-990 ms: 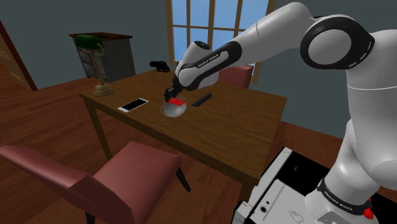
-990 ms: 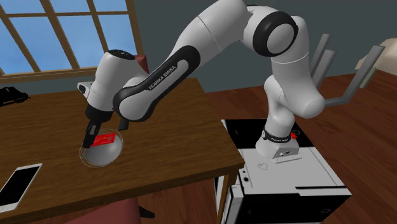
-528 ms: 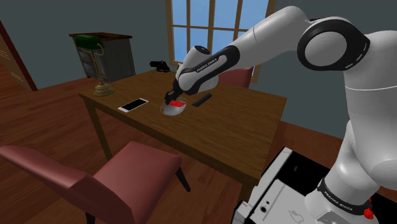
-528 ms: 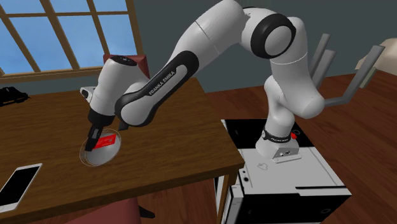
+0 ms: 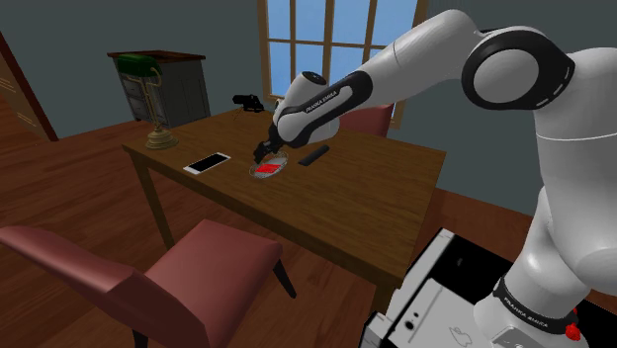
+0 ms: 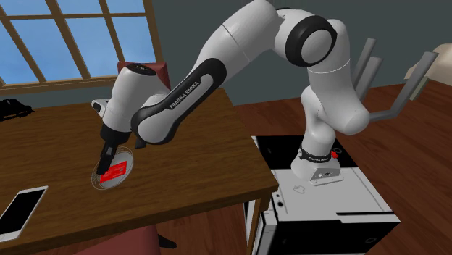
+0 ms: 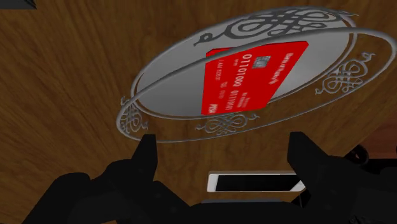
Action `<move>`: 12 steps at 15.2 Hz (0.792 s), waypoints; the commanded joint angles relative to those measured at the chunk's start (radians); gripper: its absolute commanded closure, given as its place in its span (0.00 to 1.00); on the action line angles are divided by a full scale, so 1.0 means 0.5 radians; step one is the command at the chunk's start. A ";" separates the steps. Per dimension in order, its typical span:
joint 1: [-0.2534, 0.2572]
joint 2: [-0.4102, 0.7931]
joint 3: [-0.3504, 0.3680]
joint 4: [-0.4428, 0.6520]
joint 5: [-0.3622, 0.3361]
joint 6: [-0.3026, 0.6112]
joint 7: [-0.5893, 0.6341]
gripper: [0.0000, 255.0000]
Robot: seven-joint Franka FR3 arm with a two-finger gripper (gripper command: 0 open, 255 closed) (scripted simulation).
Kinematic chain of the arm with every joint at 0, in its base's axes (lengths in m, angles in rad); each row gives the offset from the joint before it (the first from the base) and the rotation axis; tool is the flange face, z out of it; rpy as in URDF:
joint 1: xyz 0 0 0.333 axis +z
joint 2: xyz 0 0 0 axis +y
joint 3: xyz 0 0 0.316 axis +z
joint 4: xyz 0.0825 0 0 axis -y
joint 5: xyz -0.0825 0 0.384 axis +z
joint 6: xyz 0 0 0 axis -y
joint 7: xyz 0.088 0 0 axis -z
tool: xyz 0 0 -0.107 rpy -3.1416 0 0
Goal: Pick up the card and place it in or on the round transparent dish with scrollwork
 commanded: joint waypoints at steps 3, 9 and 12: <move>0.027 -0.142 -0.029 -0.102 -0.029 -0.040 0.020 0.00; 0.050 -0.268 -0.055 -0.184 -0.061 -0.082 0.042 0.00; 0.050 -0.267 -0.055 -0.184 -0.061 -0.082 0.042 0.00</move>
